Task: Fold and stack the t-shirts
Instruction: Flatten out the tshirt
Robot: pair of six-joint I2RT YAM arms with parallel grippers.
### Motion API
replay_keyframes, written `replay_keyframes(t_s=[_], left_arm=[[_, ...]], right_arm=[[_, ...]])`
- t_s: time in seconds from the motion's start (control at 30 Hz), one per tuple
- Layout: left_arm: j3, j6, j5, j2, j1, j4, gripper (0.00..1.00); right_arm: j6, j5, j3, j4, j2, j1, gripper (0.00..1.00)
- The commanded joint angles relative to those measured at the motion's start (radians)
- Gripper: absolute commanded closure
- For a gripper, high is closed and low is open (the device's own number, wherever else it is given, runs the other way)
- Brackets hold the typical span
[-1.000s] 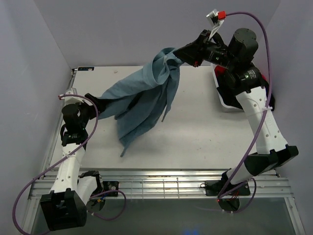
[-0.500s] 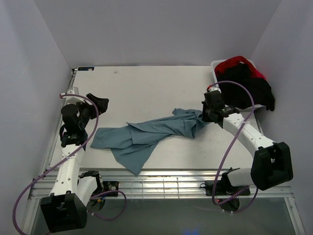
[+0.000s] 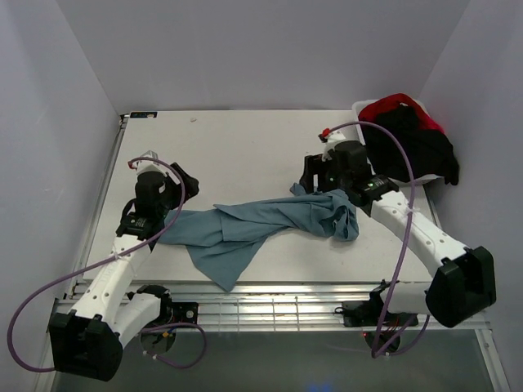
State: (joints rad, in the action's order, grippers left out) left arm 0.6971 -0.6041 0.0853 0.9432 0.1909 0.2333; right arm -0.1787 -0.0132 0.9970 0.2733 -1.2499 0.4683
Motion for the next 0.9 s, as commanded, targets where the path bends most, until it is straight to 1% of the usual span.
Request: replay_keyframes(t_s=[0.0,0.07,0.2,0.33,0.43,0.47,0.57,0.67,0.77,0.87], left_arm=[[-0.022,-0.060,0.131,-0.038,-0.002,0.037,0.12],[-0.021,-0.063,0.161,-0.055,-0.002,0.040,0.12],[-0.008,-0.072,0.215,-0.105,-0.002,0.063,0.12],[0.004,-0.063,0.223,-0.112,-0.002,0.072,0.11],[0.004,-0.069,0.211,-0.100,-0.002,0.075,0.11],[0.002,-0.074,0.205,-0.098,-0.002,0.074,0.11],[-0.005,-0.086,0.197,-0.093,-0.002,0.070,0.11],[-0.008,-0.083,0.195,-0.093,-0.002,0.067,0.11],[-0.007,-0.080,0.195,-0.098,-0.002,0.067,0.11],[-0.007,-0.080,0.195,-0.098,-0.002,0.067,0.11]], right_arm=[[0.085,0.205,0.080,-0.089,-0.140,0.085,0.25],[0.097,0.206,0.109,-0.121,-0.236,0.128,0.25],[0.123,0.187,0.225,-0.132,-0.397,0.190,0.26],[0.157,0.188,0.388,-0.120,-0.566,0.246,0.27],[0.176,0.167,0.468,-0.089,-0.637,0.305,0.29],[0.205,0.162,0.509,-0.086,-0.667,0.334,0.29],[0.220,0.150,0.572,-0.072,-0.718,0.380,0.31],[0.220,0.145,0.598,-0.059,-0.749,0.406,0.33],[0.228,0.142,0.585,-0.057,-0.760,0.434,0.37],[0.231,0.136,0.574,-0.059,-0.772,0.457,0.38]])
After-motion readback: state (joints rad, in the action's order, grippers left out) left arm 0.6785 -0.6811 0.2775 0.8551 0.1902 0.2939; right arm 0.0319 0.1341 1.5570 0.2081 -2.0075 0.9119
